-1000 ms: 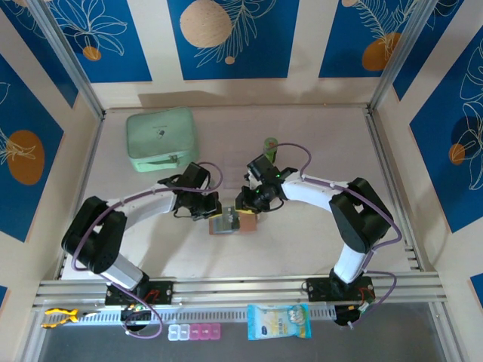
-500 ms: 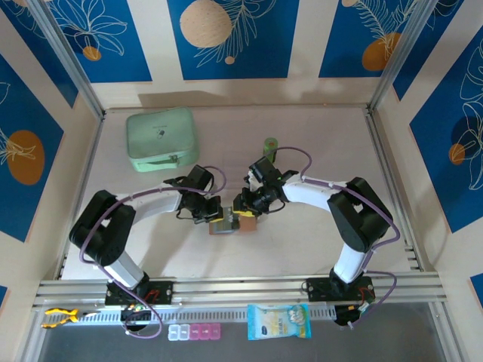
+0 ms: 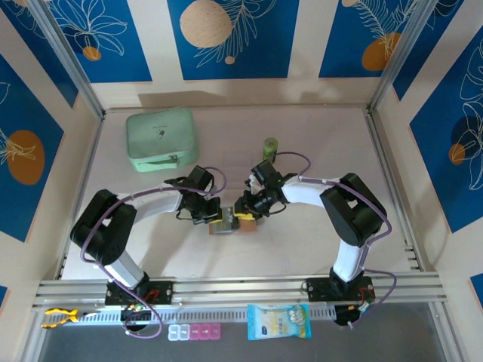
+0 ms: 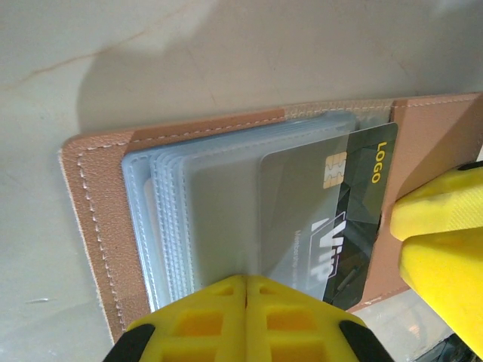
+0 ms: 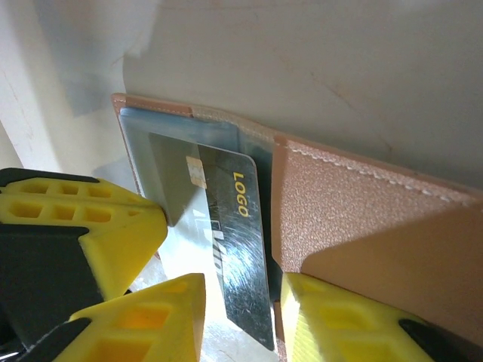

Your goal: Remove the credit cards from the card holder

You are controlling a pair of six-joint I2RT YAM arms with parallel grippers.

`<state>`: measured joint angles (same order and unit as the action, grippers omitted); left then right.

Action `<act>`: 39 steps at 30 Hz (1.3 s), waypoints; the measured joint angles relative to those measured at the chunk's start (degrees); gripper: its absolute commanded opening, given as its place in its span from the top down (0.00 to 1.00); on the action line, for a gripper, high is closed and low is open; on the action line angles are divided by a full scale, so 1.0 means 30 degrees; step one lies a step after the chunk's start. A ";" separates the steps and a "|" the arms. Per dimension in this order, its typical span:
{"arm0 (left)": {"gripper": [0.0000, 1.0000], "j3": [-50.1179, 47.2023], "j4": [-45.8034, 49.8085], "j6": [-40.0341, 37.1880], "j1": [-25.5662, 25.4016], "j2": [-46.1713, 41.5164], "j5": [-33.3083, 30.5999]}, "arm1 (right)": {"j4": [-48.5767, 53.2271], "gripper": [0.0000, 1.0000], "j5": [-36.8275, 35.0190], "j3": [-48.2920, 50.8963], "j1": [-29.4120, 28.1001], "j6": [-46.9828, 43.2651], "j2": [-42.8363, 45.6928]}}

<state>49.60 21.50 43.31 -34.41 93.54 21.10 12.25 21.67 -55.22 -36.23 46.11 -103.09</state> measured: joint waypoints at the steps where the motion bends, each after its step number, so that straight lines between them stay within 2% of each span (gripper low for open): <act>1: 1.00 0.0000 0.0000 0.0000 0.0000 0.0000 0.0000 | -0.0138 0.71 0.0087 0.0036 0.0015 -0.0022 -0.0095; 16: 1.00 0.0000 0.0000 0.0000 0.0000 0.0022 0.0000 | -0.1938 0.80 0.1435 0.0707 0.0051 0.0160 -0.0678; 39: 1.00 0.0000 0.0007 0.0000 0.0000 0.0022 -0.0044 | -0.3381 0.94 0.1923 0.1581 0.0313 0.0561 -0.0066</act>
<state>49.60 21.52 43.31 -34.41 93.60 20.97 2.11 27.44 -50.48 -35.29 47.79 -103.28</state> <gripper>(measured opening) 0.061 0.075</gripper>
